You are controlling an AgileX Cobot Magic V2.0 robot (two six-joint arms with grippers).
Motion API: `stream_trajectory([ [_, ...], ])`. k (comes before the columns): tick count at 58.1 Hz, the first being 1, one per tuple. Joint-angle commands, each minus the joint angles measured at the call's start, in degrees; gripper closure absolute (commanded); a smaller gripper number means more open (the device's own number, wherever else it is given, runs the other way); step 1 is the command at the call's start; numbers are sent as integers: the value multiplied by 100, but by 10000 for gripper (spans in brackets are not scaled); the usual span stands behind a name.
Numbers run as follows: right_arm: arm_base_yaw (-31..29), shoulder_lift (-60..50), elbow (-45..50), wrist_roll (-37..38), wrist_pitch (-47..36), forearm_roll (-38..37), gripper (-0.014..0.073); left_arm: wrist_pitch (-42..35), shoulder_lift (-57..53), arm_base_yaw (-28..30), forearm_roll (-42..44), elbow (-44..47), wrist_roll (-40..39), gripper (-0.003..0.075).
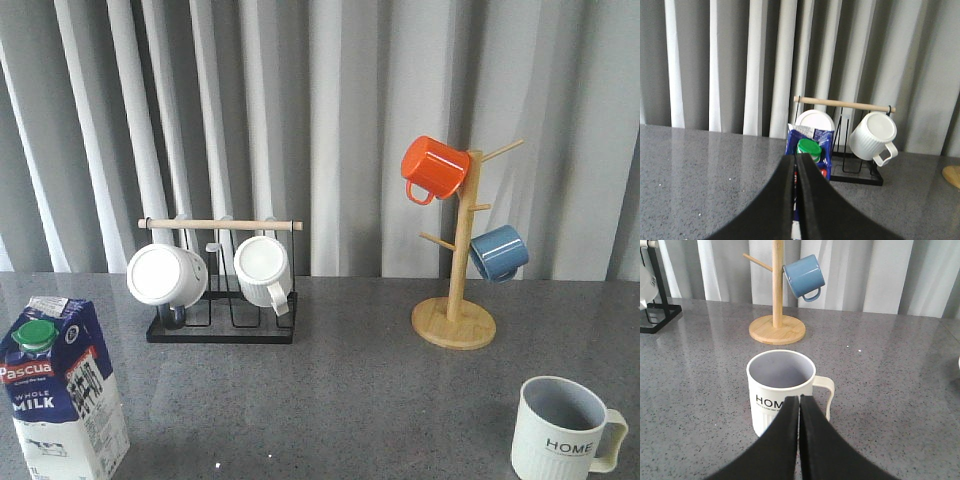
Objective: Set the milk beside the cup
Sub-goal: 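Move the right gripper toward the white HOME mug's handle, then close the right gripper on the white HOME mug's handle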
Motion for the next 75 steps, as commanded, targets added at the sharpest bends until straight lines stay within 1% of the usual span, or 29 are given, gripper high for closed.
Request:
stream_trajectory([
  [1,-22,236,-210,9,-582,-9,595,-758,59,-57,-48,-201,-57,727],
  [10,-22,607,-210,-36,-526,-9,578,-1121,331,-63,-42,-201,30,719],
  [17,-22,745,-210,-69,-698,-91,535,-1168,933,-293,-42,-201,470,666],
  [23,-22,821,-210,-74,-780,-252,458,-1240,1580,-417,-48,-201,621,574],
  [29,-22,940,-210,-77,-782,-363,357,-1227,2081,-417,-48,-201,598,440],
  [34,-22,1051,-210,-77,-921,-477,263,-1271,2382,-417,-55,-201,579,320],
  [38,-22,1154,-210,-77,-1093,-480,200,-1276,2523,-417,-54,-201,538,243],
  [44,-22,1340,-210,-77,-1389,-480,135,-1253,2628,-417,-120,-201,538,175],
  [51,-22,1631,-210,-77,-1603,-480,117,-1238,2622,-417,-376,-201,538,169],
  [59,-27,2048,-210,-83,-1742,-480,117,-1238,2622,-417,-402,-201,538,168],
  [64,-27,2343,-210,-236,-1831,-464,118,-1244,2622,-417,-401,-201,538,168],
  [70,-27,2646,-210,-522,-1981,-253,118,-1250,2615,-417,-403,-201,538,168],
  [75,-62,2810,-210,-798,-2118,139,118,-1255,2615,-417,-403,-201,538,168],
])
